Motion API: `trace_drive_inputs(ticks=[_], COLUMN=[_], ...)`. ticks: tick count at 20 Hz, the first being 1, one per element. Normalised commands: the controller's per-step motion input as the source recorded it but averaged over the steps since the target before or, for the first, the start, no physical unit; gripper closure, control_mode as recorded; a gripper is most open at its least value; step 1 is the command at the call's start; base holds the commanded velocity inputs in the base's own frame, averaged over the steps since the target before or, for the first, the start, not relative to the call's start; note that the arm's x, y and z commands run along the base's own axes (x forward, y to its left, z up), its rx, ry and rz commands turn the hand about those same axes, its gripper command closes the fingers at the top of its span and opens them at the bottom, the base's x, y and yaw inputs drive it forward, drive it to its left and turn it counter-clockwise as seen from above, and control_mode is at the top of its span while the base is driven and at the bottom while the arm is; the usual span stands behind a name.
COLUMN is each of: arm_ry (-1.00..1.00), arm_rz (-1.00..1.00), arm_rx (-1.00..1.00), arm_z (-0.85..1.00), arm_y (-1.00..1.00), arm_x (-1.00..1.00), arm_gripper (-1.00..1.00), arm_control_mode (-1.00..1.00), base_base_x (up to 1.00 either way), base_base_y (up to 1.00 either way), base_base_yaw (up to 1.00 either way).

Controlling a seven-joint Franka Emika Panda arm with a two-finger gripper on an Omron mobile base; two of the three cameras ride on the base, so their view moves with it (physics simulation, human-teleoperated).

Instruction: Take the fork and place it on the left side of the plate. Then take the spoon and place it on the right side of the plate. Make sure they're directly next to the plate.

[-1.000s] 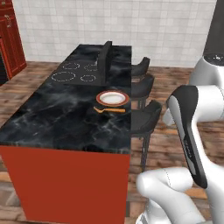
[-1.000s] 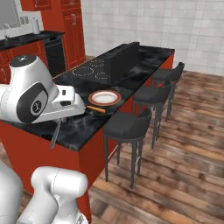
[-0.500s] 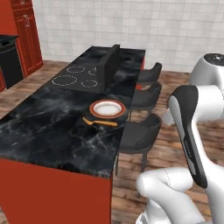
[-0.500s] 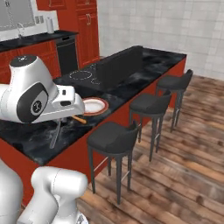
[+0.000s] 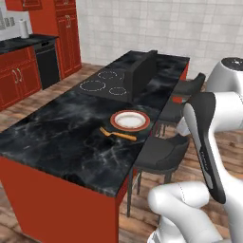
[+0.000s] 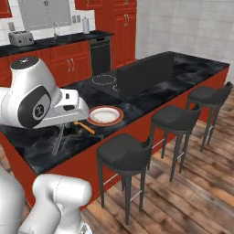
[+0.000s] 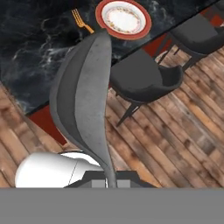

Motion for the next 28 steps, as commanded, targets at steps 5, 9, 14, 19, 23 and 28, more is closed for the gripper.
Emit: trace_drive_inputs(ticks=[5,9,14,19,23,28], arm_ry=[0.00,0.00,0.00,0.00,0.00,0.00], arm_rz=[0.00,0.00,0.00,0.00,0.00,0.00], arm_rx=[0.00,0.00,0.00,0.00,0.00,0.00], arm_z=[0.00,0.00,0.00,0.00,0.00,0.00], arm_y=[0.00,0.00,0.00,0.00,0.00,0.00], arm_x=[0.00,0.00,0.00,0.00,0.00,0.00], arm_gripper=[1.00,1.00,1.00,1.00,1.00,1.00], arm_control_mode=[1.00,1.00,1.00,1.00,1.00,1.00], base_base_x=[0.40,0.05,0.00,0.00,0.01,0.02], base_base_y=[-0.72,-0.83,-0.80,-0.67,-0.60,-0.61], base_base_yaw=[0.30,0.29,0.32,0.38,0.41,0.41])
